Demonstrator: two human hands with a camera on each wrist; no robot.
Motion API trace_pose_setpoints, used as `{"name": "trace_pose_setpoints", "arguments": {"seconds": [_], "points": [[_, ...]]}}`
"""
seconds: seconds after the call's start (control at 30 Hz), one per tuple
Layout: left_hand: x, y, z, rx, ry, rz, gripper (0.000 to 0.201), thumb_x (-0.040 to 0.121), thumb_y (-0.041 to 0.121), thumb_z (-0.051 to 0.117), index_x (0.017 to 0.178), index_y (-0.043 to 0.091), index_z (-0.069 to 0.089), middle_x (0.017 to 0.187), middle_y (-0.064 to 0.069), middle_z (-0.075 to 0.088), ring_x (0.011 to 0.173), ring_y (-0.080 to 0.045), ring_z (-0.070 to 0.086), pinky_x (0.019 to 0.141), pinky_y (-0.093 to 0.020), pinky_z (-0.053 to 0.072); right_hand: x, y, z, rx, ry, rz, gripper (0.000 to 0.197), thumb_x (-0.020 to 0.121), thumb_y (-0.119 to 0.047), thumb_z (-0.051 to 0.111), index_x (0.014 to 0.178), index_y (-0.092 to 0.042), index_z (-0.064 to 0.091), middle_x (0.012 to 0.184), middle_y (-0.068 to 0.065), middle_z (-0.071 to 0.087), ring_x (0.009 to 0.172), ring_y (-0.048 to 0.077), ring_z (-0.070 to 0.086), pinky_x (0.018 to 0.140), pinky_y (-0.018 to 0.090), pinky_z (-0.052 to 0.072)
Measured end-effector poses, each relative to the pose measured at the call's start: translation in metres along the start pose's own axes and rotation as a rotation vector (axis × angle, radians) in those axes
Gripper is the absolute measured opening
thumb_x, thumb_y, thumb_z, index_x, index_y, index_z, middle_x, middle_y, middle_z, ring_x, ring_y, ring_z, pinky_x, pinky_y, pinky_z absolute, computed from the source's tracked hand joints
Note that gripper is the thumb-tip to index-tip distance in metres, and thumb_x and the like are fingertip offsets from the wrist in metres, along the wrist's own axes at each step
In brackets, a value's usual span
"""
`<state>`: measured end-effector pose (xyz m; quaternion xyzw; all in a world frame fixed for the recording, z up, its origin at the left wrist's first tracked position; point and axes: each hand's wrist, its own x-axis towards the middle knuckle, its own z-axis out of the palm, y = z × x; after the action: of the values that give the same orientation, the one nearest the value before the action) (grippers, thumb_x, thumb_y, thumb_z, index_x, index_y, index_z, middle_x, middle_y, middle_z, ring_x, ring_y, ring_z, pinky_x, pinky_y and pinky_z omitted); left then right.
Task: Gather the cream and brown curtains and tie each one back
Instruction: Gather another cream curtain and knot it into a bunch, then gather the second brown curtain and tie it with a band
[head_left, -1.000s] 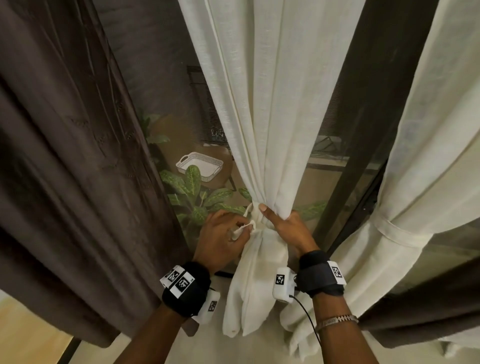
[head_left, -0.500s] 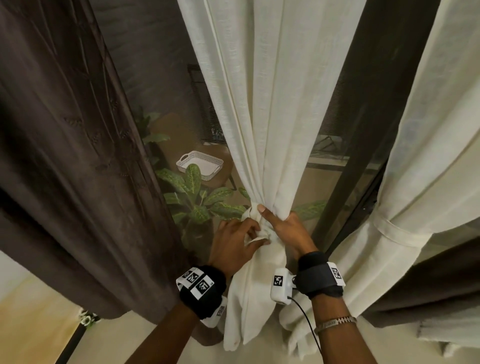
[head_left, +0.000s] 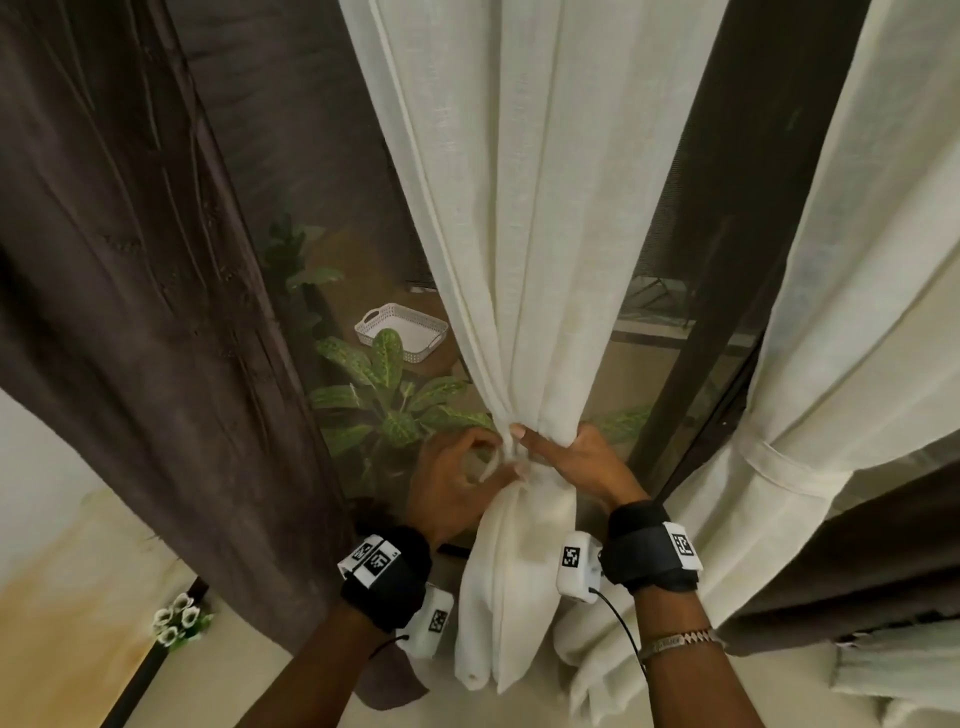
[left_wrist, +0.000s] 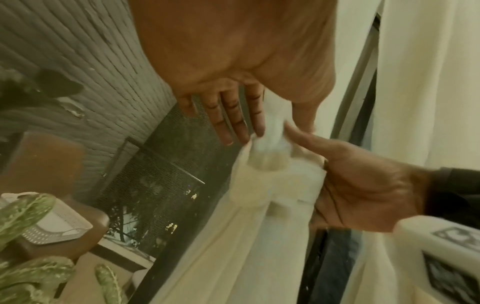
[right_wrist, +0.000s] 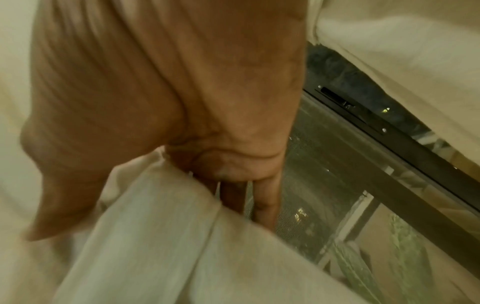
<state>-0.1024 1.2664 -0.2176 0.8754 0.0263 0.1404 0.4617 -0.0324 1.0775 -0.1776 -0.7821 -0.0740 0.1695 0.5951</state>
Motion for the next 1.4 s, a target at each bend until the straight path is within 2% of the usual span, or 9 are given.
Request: {"name": "trace_pose_setpoints", "arguments": {"seconds": [0.1,0.27,0.47,0.6,0.73,0.9,1.07,1.27,1.4], "points": [[0.0,0.009,-0.019,-0.107,0.083,-0.093,0.056,0.079,0.076,0.075,0.119,0.037,0.066,0.116,0.017,0.073,0.111,-0.002,0.068,0.097,-0.04,0.059,-0.007,-0.016,-0.012,-0.054,-0.07,-0.056,0.047,0.084,-0.046,0.085,0.124,-0.027,0.069,0.108,-0.017,0.075,0.104,0.0,0.072,0.078,0.015,0.056],[0.015,0.053,-0.045,-0.401,0.182,-0.072,0.053,0.088,0.05,0.082,0.132,0.051,0.053,0.134,0.019,0.069,0.123,0.005,0.064,0.101,-0.022,0.055,-0.008,-0.061,-0.026,0.271,-0.045,-0.275,0.082,0.078,-0.051,0.084,0.148,-0.023,0.053,0.139,-0.005,0.07,0.124,0.008,0.068,0.092,0.023,0.058],[0.053,0.107,-0.084,-0.495,0.513,-0.008,0.024,0.097,0.031,0.078,0.116,0.017,0.077,0.109,0.004,0.082,0.103,-0.009,0.079,0.092,-0.036,0.065,-0.008,-0.138,-0.027,0.439,0.23,-0.5,0.041,0.098,-0.043,0.069,0.132,-0.02,0.069,0.124,-0.01,0.078,0.118,0.006,0.073,0.094,0.022,0.056],[0.078,0.094,-0.12,-0.337,0.656,-0.083,0.041,0.097,0.044,0.075,0.121,0.011,0.078,0.118,-0.005,0.081,0.114,-0.017,0.076,0.103,-0.042,0.06,-0.004,-0.149,-0.046,0.345,0.471,-0.612,0.011,0.1,-0.028,0.073,0.107,-0.021,0.079,0.101,-0.004,0.082,0.096,0.015,0.078,0.082,0.033,0.064],[0.087,0.094,-0.129,-0.287,0.549,-0.08,0.042,0.098,0.049,0.071,0.128,0.019,0.071,0.126,0.0,0.077,0.117,-0.018,0.072,0.107,-0.047,0.058,0.001,-0.14,-0.057,0.339,0.695,-0.54,0.02,0.098,-0.023,0.074,0.099,-0.003,0.073,0.098,0.013,0.074,0.097,0.031,0.072,0.091,0.046,0.061],[0.097,0.145,-0.137,-0.428,0.519,0.157,0.036,0.096,0.044,0.071,0.13,0.034,0.065,0.122,0.016,0.075,0.111,-0.001,0.073,0.095,-0.027,0.061,-0.012,-0.185,-0.055,0.502,0.397,-0.652,0.043,0.09,-0.03,0.073,0.13,-0.016,0.062,0.113,0.0,0.079,0.098,0.011,0.077,0.081,0.027,0.064],[0.114,0.162,-0.162,-0.617,0.581,0.162,0.027,0.102,0.033,0.069,0.122,0.016,0.076,0.112,0.002,0.083,0.105,-0.015,0.079,0.088,-0.032,0.066,0.001,-0.218,-0.07,0.372,0.694,-0.7,0.007,0.098,-0.022,0.075,0.097,-0.016,0.071,0.077,-0.002,0.071,0.068,0.011,0.064,0.069,0.028,0.055],[0.09,0.15,-0.163,-0.518,0.525,0.167,0.022,0.097,0.027,0.076,0.119,0.026,0.071,0.116,0.006,0.081,0.105,-0.014,0.078,0.085,-0.025,0.064,-0.011,-0.211,-0.055,0.371,0.847,-0.741,0.034,0.093,-0.021,0.079,0.124,-0.014,0.066,0.114,0.002,0.07,0.091,0.001,0.064,0.082,0.012,0.055],[0.057,0.139,-0.162,-0.316,0.617,0.286,0.029,0.095,0.028,0.08,0.12,0.023,0.067,0.106,0.005,0.077,0.094,-0.019,0.075,0.087,-0.028,0.062,-0.041,-0.218,-0.017,0.407,0.841,-0.844,0.05,0.091,-0.013,0.081,0.135,-0.009,0.057,0.113,0.003,0.068,0.092,0.005,0.064,0.08,0.011,0.053]]}}
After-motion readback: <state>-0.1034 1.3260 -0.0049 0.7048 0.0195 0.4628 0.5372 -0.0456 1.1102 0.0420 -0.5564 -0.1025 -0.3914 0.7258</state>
